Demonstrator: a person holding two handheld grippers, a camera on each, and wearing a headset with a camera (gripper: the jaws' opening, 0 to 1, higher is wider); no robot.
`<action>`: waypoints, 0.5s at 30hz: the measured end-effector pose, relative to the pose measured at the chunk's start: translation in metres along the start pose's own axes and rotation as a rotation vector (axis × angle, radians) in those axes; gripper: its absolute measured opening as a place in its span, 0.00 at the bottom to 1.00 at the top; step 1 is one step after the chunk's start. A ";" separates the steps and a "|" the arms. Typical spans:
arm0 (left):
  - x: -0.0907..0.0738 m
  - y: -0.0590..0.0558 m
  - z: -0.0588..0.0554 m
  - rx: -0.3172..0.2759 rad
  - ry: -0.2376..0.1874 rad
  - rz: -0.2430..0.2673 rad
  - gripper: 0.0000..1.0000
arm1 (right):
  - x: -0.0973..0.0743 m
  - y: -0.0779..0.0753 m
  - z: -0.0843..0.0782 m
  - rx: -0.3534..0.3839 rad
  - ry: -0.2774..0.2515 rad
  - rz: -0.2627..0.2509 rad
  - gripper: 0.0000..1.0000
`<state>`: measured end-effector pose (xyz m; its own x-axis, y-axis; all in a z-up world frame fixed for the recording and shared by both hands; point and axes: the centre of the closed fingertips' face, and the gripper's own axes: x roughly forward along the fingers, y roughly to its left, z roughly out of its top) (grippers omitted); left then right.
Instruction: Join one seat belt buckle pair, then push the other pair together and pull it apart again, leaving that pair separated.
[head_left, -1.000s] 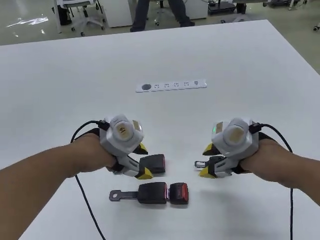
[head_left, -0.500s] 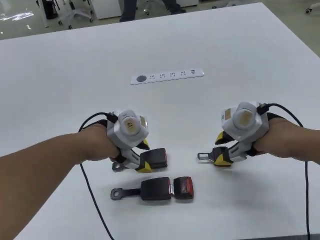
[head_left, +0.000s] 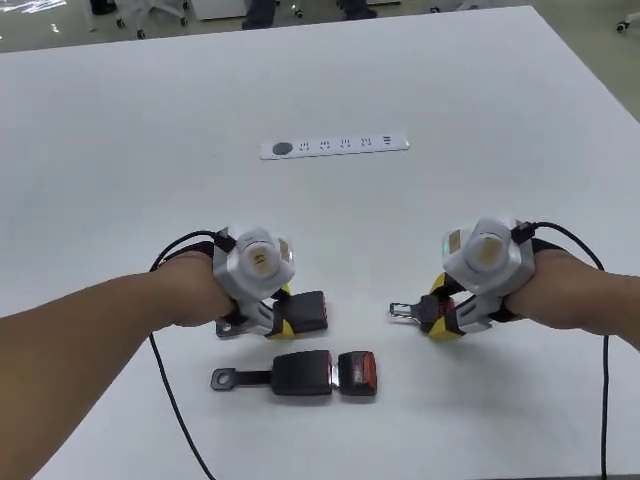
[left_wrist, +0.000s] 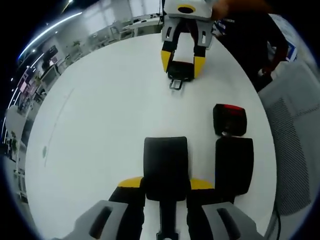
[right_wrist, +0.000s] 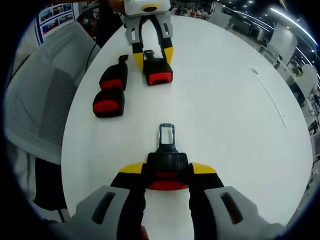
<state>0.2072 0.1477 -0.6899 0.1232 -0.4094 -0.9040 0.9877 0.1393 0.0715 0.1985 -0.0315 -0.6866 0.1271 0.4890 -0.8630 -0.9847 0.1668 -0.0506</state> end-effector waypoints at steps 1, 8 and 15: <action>0.000 0.000 0.000 0.002 0.000 -0.002 0.32 | 0.000 0.000 0.000 -0.002 0.000 0.003 0.32; 0.002 -0.001 0.000 0.024 0.012 -0.028 0.32 | 0.002 0.001 0.001 -0.025 0.023 0.026 0.33; 0.002 0.001 -0.002 0.042 0.023 -0.051 0.32 | 0.005 -0.001 0.001 -0.042 0.028 0.017 0.33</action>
<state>0.2082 0.1485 -0.6925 0.0706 -0.3937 -0.9165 0.9959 0.0806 0.0421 0.2005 -0.0283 -0.6902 0.1072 0.4672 -0.8777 -0.9909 0.1224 -0.0559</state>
